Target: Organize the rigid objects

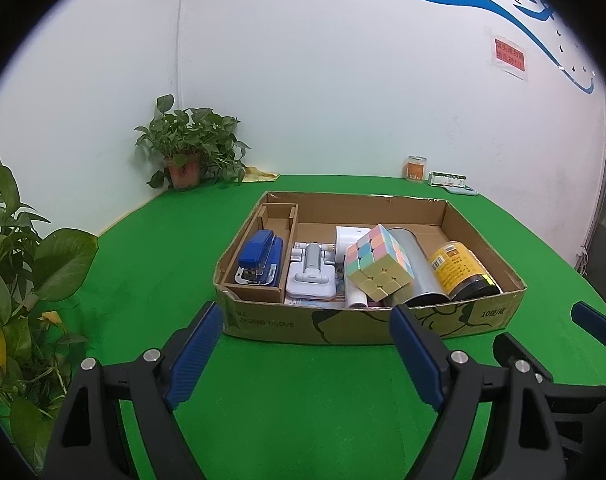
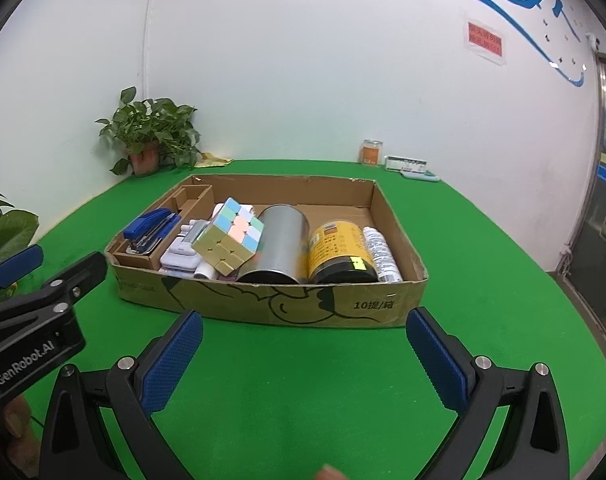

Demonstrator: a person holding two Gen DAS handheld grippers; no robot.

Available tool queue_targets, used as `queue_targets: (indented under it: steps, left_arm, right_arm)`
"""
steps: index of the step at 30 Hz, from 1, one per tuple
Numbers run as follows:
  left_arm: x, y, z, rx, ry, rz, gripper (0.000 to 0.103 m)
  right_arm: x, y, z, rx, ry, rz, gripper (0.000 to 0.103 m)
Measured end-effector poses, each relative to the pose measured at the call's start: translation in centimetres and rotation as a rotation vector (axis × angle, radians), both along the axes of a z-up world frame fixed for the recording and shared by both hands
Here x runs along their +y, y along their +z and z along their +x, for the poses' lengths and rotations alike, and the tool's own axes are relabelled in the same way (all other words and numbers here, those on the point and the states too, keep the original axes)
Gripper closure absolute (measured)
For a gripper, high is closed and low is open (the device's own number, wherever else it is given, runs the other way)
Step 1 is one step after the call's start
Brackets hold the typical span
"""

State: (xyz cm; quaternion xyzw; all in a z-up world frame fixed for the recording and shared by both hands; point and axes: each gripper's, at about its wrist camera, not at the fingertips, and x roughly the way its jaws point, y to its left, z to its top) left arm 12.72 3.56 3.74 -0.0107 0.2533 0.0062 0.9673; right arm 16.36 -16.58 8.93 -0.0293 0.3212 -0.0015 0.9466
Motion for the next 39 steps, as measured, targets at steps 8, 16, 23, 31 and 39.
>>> queue_targets:
  steps: [8,16,23,31,39]
  left_arm:
    - [-0.1,-0.1,0.0,0.004,-0.01,-0.006,0.018]
    - [0.2,-0.6,0.0,0.026,-0.008,-0.01,0.018]
    - [0.3,-1.0,0.1,0.036,-0.015,-0.016,0.018]
    - [0.5,-0.9,0.3,0.034,-0.012,-0.012,0.018]
    - [0.3,-1.4,0.8,0.083,-0.033,-0.037,0.018]
  right_arm:
    - [0.0,0.1,-0.3,0.0,0.005,-0.007,0.001]
    - [0.6,-0.7,-0.2,0.022,0.012,-0.002,0.001]
    - [0.6,-0.8,-0.2,0.023,0.001,-0.011,0.001]
    - [0.9,-1.3,0.0,0.034,0.01,-0.004,0.001]
    - [0.9,-1.2,-0.2,0.03,-0.006,-0.008,0.001]
